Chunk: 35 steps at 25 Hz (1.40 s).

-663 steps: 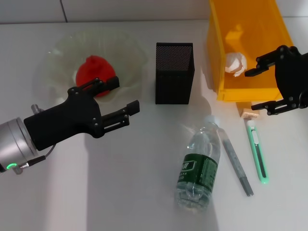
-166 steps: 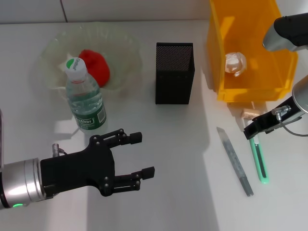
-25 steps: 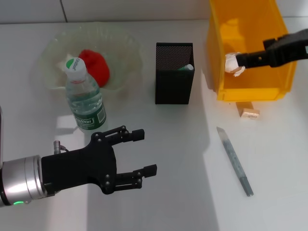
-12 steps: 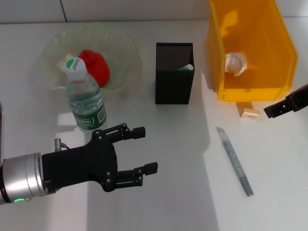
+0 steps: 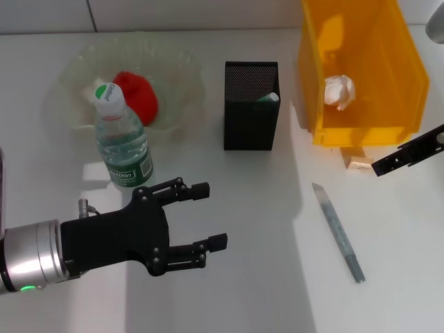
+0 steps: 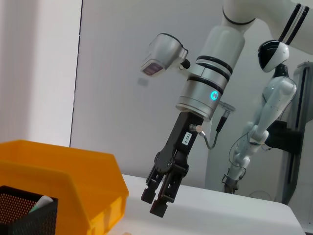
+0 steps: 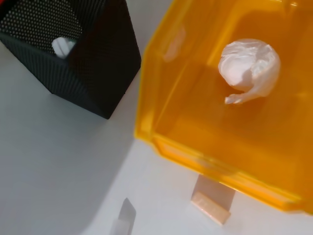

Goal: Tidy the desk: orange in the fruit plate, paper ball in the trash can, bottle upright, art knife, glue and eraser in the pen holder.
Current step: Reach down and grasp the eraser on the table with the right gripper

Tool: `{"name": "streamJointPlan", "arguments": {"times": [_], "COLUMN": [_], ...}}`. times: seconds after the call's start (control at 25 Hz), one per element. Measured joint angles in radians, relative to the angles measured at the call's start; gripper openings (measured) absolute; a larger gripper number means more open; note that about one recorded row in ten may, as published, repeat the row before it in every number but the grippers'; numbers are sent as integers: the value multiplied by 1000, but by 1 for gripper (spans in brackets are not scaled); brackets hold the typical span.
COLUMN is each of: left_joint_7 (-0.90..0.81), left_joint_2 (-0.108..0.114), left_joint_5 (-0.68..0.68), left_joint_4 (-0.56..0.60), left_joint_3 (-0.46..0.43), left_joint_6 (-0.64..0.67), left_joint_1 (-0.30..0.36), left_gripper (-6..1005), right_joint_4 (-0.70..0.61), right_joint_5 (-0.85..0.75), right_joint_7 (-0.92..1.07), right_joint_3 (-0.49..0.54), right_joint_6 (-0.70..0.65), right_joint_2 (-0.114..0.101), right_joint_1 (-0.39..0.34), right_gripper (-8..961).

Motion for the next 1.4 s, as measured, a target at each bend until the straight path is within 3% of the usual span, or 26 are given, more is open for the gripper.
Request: {"name": "streamJointPlan", "arguments": {"times": [0.36, 1.4], "left_joint_7": [2, 3], "left_joint_2": [0, 0], "left_joint_5": [0, 2], "left_joint_4": [-2, -2], "left_joint_3": [0, 6], "left_joint_6": [0, -2], "left_joint_1": [2, 5], "left_gripper": [800, 800], "right_joint_4": [93, 159], "right_joint_5": [-11, -35], "right_joint_7": [-32, -242], "right_joint_3": [-10, -217], "right_joint_6": [60, 186], "right_joint_2": [-1, 2], "right_joint_1": [40, 53], "right_gripper": [772, 768]}}
